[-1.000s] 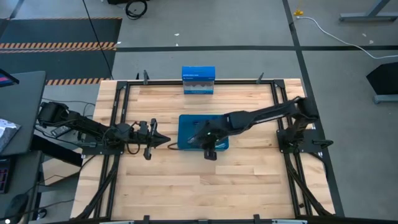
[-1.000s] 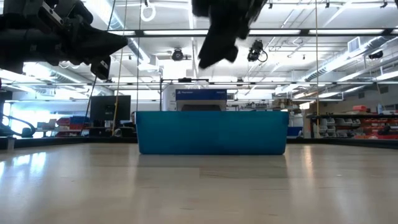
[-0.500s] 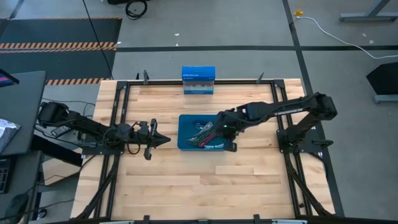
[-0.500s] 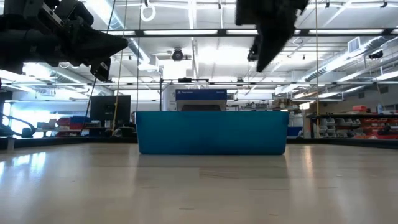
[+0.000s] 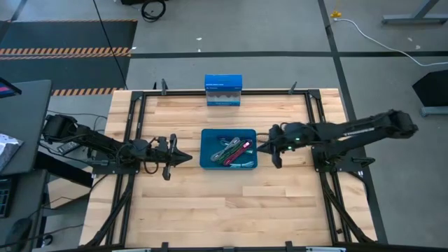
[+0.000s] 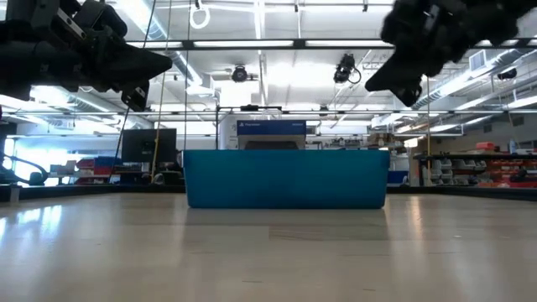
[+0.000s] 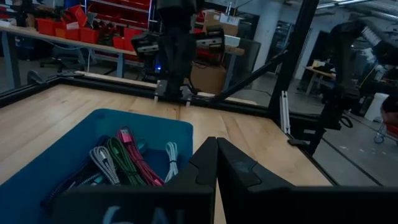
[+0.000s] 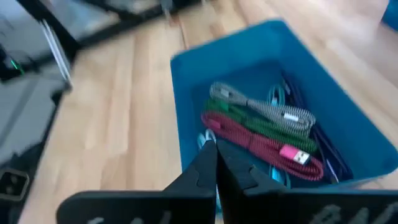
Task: Pick and place USB-C Cables
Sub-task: Return to Home Position
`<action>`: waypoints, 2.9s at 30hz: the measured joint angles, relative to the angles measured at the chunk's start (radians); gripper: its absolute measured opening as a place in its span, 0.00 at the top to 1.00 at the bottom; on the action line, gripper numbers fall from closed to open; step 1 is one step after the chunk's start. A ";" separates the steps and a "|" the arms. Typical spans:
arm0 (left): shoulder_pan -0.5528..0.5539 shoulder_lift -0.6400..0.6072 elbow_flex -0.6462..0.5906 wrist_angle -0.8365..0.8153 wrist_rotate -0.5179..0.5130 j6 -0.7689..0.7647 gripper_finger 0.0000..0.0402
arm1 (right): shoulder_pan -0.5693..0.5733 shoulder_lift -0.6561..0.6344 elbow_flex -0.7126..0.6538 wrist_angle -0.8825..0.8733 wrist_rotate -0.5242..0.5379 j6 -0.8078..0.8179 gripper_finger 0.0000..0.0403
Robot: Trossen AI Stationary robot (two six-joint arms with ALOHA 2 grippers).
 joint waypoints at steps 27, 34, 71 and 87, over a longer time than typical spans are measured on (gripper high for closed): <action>0.080 -0.422 -0.053 -0.417 0.076 -0.065 0.97 | -0.015 -0.585 -0.543 0.425 -0.058 -0.053 0.99; 0.080 -0.565 -0.053 -0.551 0.074 -0.092 0.97 | -0.015 -0.712 -0.543 0.423 -0.091 -0.074 0.99; 0.079 -1.028 -0.016 -1.028 -0.012 -0.003 0.97 | -0.015 -0.976 -0.534 0.119 -0.027 -0.055 0.99; 0.079 -1.026 -0.053 -0.959 -0.009 -0.002 0.96 | -0.015 -0.975 -0.534 0.128 -0.023 -0.053 0.97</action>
